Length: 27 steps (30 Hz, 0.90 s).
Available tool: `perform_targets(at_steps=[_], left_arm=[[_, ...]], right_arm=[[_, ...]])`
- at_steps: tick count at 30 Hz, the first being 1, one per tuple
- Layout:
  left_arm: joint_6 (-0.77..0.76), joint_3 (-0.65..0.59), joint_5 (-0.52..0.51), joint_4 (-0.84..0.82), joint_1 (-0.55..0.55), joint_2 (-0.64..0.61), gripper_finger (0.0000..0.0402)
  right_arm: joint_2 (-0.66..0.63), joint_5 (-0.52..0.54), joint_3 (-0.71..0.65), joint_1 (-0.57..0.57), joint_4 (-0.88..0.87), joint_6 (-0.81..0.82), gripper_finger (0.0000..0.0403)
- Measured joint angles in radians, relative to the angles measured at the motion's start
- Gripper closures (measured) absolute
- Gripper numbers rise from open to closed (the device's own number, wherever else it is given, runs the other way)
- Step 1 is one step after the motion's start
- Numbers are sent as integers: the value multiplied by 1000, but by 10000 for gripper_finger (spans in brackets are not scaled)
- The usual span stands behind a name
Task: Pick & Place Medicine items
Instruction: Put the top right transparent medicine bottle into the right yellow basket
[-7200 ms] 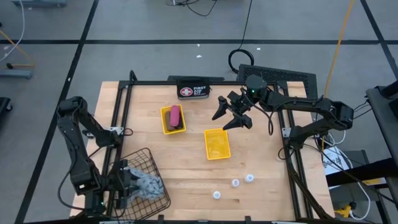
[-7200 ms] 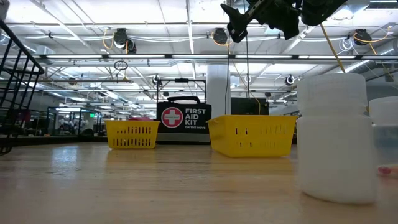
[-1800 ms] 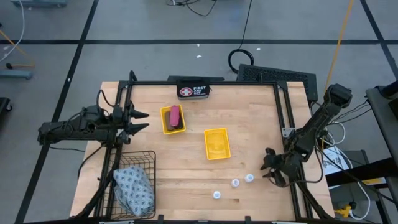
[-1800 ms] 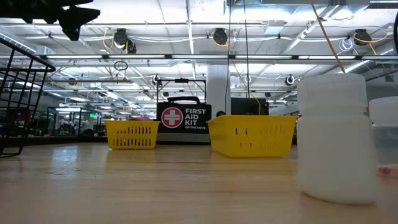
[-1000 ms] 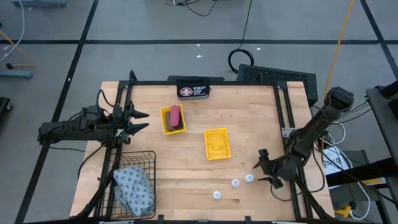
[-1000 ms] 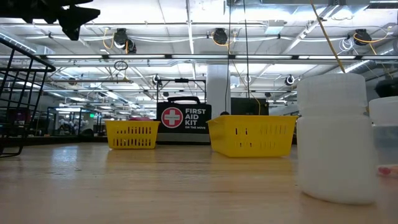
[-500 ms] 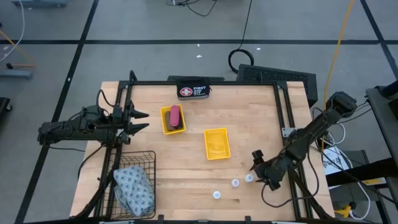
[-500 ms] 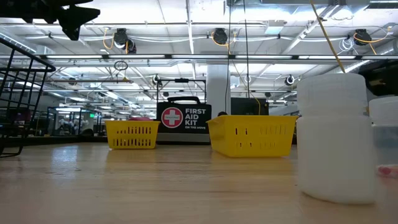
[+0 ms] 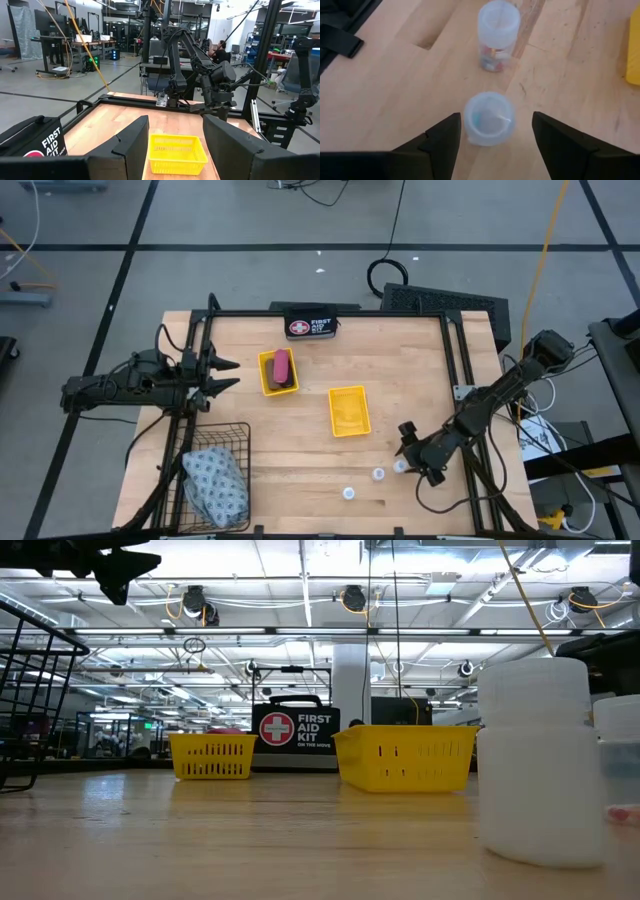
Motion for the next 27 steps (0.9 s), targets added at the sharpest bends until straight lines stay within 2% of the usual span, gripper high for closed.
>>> perform_targets(at_steps=[16,22,27], left_arm=[[0,0,0,0,0,0,204],[0,0,0,0,0,0,204],[0,0,0,0,0,0,203]], right_arm=[[0,0,0,-2,43,-70,274],[0,2,0,-26,110,-95,274],[-29,3,0,-93,166,-127,274]])
